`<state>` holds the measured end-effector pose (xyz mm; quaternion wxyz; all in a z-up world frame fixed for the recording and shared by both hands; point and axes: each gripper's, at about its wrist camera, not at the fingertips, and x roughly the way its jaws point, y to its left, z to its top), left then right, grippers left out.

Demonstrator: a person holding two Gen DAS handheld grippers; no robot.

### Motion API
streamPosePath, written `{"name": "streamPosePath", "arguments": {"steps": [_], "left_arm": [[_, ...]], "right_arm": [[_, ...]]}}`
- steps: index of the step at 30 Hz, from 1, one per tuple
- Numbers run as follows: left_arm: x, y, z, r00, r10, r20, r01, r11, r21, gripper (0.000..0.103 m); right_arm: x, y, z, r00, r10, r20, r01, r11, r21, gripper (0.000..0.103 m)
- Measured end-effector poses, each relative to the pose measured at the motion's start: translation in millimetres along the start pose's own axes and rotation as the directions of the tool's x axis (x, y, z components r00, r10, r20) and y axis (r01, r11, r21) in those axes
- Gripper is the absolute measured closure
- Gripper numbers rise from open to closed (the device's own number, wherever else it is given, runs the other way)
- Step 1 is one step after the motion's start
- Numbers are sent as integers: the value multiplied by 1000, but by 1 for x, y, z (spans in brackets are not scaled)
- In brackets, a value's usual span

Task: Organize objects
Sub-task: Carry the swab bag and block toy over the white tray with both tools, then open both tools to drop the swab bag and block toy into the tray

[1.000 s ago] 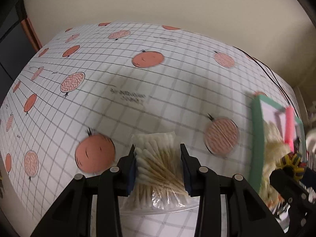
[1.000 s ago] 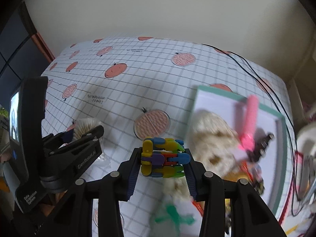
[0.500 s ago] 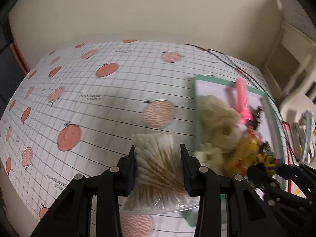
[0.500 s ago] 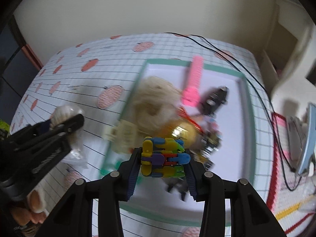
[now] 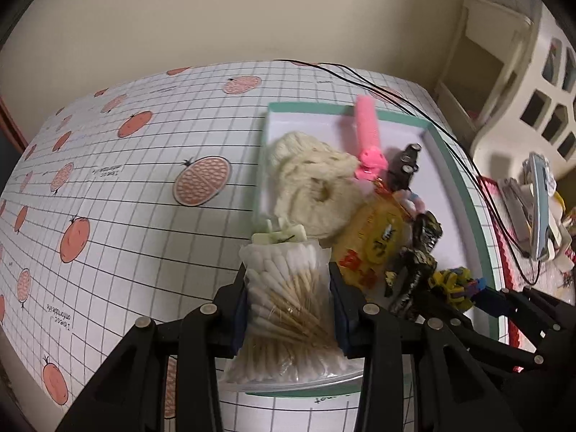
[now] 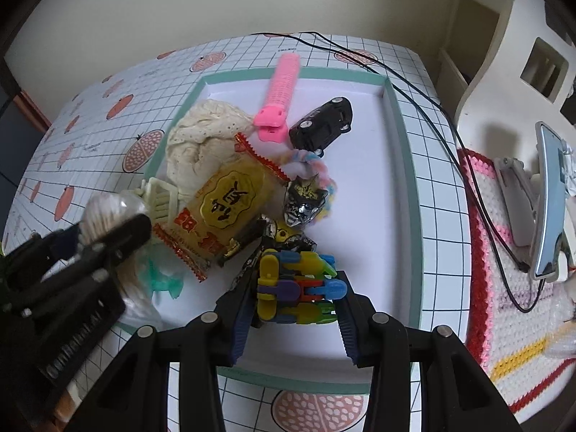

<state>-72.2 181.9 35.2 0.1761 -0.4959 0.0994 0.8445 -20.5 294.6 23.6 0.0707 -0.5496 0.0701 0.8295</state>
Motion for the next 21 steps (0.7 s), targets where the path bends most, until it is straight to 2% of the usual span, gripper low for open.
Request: {"name": "streamPosePath", "arguments": {"steps": [4, 13, 21], "left_arm": [[4, -7, -3, 1000, 9, -1, -9, 1000, 25, 62], [7, -10, -4, 1000, -4, -11, 4, 1000, 17, 62], [1, -11, -3, 1000, -27, 2, 27, 999, -25, 55]], "right_arm": [[2, -2, -1, 1000, 0, 3, 0, 1000, 8, 58], [3, -12, -2, 1000, 24, 9, -24, 998, 52, 57], [-1, -15, -2, 999, 30, 24, -32, 998, 58, 54]]}}
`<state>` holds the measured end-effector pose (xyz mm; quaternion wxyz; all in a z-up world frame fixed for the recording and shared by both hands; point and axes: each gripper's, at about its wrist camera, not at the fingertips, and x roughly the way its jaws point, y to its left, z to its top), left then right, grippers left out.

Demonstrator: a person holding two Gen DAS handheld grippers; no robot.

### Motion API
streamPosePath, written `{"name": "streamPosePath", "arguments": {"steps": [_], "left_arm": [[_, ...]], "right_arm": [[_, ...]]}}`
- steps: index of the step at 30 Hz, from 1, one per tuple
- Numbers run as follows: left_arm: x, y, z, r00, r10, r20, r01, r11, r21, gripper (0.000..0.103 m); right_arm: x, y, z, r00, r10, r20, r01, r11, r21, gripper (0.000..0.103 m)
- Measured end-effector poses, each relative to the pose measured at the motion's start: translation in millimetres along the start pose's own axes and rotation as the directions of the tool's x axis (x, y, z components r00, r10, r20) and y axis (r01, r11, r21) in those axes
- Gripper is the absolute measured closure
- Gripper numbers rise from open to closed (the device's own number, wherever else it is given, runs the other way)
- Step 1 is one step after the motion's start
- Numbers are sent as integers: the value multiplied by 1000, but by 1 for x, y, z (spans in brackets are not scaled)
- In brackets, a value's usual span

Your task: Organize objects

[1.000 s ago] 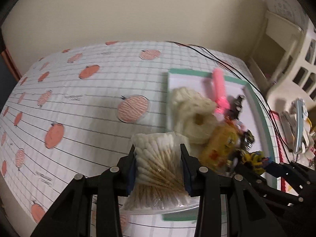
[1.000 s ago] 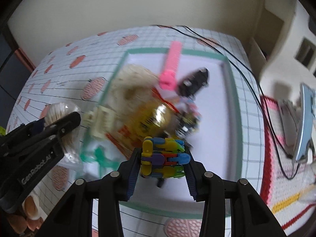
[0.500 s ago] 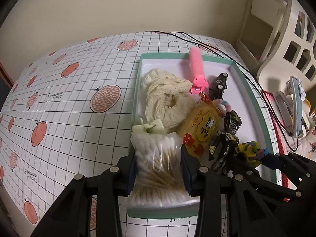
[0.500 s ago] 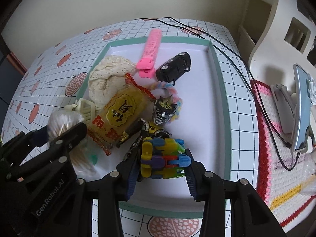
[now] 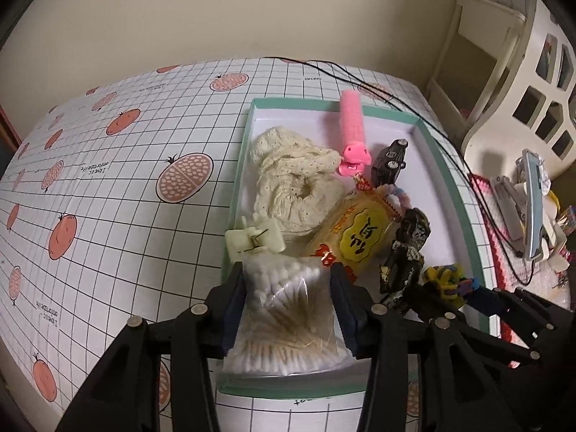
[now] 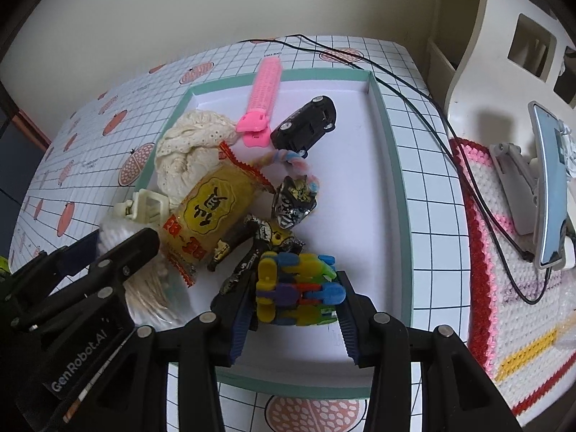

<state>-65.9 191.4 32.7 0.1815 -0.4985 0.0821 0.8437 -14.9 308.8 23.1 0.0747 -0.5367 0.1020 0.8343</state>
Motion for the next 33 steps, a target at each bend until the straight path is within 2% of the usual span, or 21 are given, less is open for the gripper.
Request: {"name": "streamPosePath", "arguments": {"steps": [4, 15, 17, 19, 23, 28, 31, 33], "left_arm": [[-5, 1, 0, 1000, -16, 15, 16, 999, -27, 51], [-17, 10, -6, 999, -12, 42, 15, 998, -68, 45], [-20, 12, -8, 999, 0, 50, 4, 997, -71, 33], [-23, 16, -10, 998, 12, 65, -8, 998, -69, 27], [-28, 25, -17, 996, 19, 82, -12, 997, -80, 15], [-35, 36, -29, 993, 60, 106, -51, 995, -89, 13], [-38, 44, -36, 991, 74, 108, -62, 992, -108, 5], [-42, 49, -40, 990, 75, 119, -61, 991, -117, 5]], "right_arm": [[-3, -1, -1, 1000, 9, 10, -9, 1000, 6, 47], [-16, 6, -6, 999, 14, 33, -13, 1000, -17, 47], [-18, 7, -8, 999, 15, 38, -14, 1000, -21, 46], [-20, 7, -10, 999, 18, 42, -17, 1000, -17, 43], [-24, 9, -16, 999, 17, 50, -16, 1000, -22, 29], [-28, 17, -26, 998, 7, 63, -3, 999, -52, 17], [-31, 22, -32, 997, 3, 71, 1, 998, -68, 11], [-33, 25, -35, 997, -1, 78, 7, 997, -72, 3]]}}
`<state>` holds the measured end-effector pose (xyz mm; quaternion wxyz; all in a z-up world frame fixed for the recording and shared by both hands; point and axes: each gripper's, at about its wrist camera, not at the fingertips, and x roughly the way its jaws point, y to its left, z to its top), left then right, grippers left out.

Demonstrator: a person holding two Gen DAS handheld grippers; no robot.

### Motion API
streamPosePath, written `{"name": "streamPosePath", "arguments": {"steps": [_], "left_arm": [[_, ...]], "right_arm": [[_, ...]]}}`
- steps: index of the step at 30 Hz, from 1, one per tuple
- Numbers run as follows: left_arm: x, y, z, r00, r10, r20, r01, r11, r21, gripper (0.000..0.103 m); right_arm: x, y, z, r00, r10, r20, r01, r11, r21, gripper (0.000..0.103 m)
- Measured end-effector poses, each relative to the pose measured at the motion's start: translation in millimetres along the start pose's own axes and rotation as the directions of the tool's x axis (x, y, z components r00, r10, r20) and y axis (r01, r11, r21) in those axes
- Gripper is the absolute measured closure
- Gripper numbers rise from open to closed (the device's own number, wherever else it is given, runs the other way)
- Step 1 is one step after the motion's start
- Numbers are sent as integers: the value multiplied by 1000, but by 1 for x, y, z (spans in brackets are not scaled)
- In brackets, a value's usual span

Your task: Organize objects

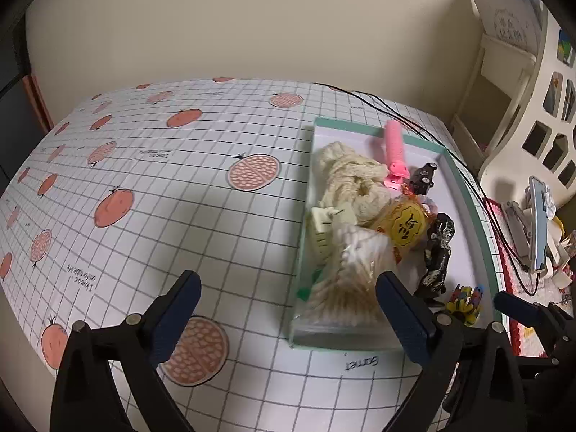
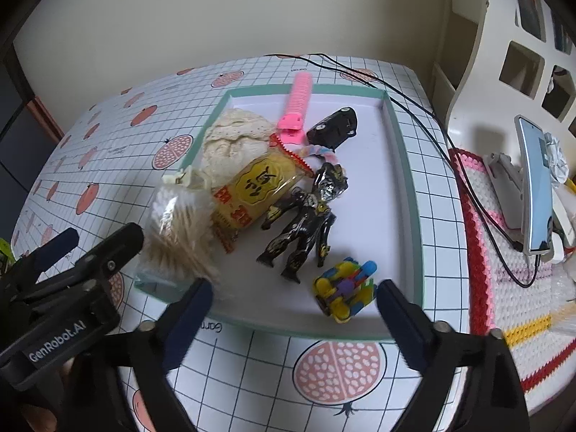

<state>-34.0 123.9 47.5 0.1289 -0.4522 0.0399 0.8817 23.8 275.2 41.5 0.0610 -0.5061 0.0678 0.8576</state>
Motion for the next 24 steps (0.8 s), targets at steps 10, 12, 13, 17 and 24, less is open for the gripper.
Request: {"name": "streamPosePath", "arguments": {"steps": [10, 12, 13, 17, 24], "left_arm": [[-16, 32, -23, 999, 11, 34, -10, 999, -39, 5], [-18, 38, -29, 999, 16, 42, -14, 999, -48, 5], [-19, 41, -33, 999, 17, 44, -14, 998, -54, 5], [-22, 50, -45, 999, 17, 42, -14, 997, -78, 5], [-19, 61, -66, 999, 28, 16, -26, 994, -104, 5]], "right_arm": [[-7, 20, -19, 1000, -4, 22, 5, 999, -32, 0], [-8, 23, -23, 1000, -3, 23, 4, 999, -36, 0], [-8, 25, -25, 1000, -3, 22, 4, 999, -40, 0], [-7, 29, -36, 1000, -2, 20, 2, 999, -37, 0], [-2, 27, -51, 1000, -14, 11, 14, 1000, -15, 0]]}}
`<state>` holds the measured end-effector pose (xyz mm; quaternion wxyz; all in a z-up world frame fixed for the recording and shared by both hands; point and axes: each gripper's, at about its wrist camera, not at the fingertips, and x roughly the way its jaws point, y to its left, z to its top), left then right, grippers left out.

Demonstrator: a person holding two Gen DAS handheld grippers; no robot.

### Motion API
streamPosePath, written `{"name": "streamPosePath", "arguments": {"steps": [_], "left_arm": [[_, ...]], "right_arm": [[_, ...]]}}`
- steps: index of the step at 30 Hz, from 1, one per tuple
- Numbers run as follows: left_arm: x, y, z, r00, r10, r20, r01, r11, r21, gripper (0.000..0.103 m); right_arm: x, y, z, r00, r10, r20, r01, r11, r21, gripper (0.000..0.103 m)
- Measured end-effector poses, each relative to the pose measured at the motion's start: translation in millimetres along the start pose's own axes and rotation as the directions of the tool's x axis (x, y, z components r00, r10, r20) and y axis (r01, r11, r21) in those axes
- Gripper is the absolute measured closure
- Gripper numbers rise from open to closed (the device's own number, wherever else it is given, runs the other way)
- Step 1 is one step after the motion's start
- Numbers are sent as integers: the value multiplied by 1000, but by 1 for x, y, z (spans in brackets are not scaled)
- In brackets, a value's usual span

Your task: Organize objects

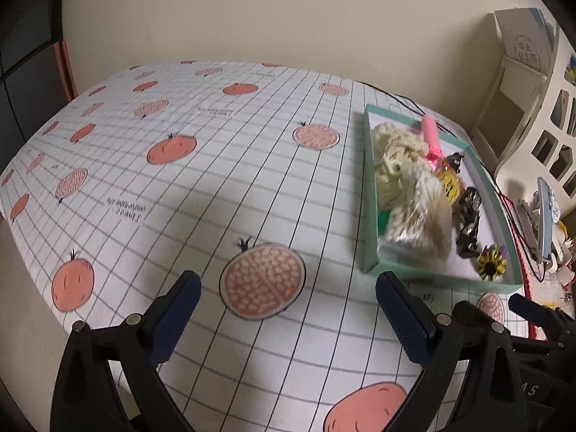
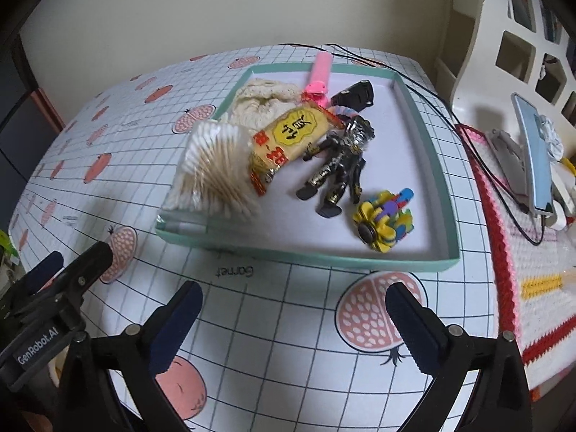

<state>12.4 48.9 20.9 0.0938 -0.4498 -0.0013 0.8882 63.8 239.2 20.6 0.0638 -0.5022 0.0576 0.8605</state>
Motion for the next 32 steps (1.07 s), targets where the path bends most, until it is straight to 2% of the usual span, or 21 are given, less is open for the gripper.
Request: {"name": "streamPosePath", "arguments": {"steps": [18, 22, 32], "left_arm": [[-6, 3, -21, 999, 36, 12, -36, 999, 34, 5], [-6, 6, -22, 1000, 20, 12, -20, 999, 29, 5], [-7, 0, -26, 997, 78, 25, -79, 995, 52, 5]], "right_arm": [[6, 1, -26, 1000, -13, -21, 12, 1000, -21, 0], [7, -2, -31, 999, -11, -33, 11, 1000, -5, 0], [4, -2, -32, 1000, -17, -17, 17, 1000, -13, 0]]}}
